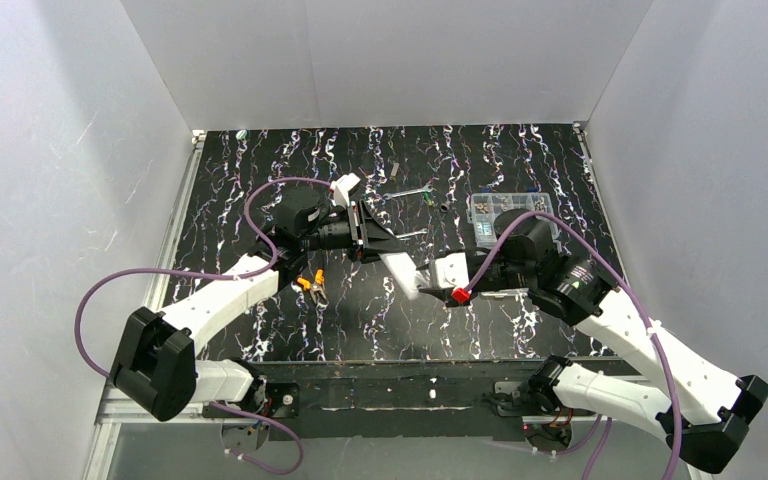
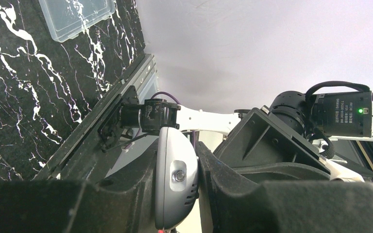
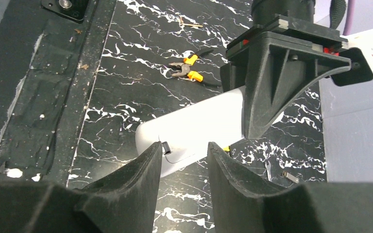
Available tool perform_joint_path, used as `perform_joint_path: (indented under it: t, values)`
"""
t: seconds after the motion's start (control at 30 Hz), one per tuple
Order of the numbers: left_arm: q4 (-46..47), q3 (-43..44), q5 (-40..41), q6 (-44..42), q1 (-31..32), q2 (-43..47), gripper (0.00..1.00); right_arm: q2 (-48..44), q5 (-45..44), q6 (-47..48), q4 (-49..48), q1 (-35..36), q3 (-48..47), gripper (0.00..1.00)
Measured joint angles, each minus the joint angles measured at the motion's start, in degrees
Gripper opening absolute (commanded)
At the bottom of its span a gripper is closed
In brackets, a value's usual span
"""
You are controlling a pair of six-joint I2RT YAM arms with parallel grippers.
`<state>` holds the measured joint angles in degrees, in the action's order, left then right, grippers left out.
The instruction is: Load the batteries into the remote control
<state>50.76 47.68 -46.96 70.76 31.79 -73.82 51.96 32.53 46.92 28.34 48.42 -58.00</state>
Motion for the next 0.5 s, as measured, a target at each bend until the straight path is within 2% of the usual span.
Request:
perform_joint_path:
  t: [0.5]
  values:
    - [0.0, 0.07, 0.09, -0.02, -0.13, -0.04, 0.0, -0.09, -1.25, 0.39, -1.22, 0.13, 0.5, 0.46]
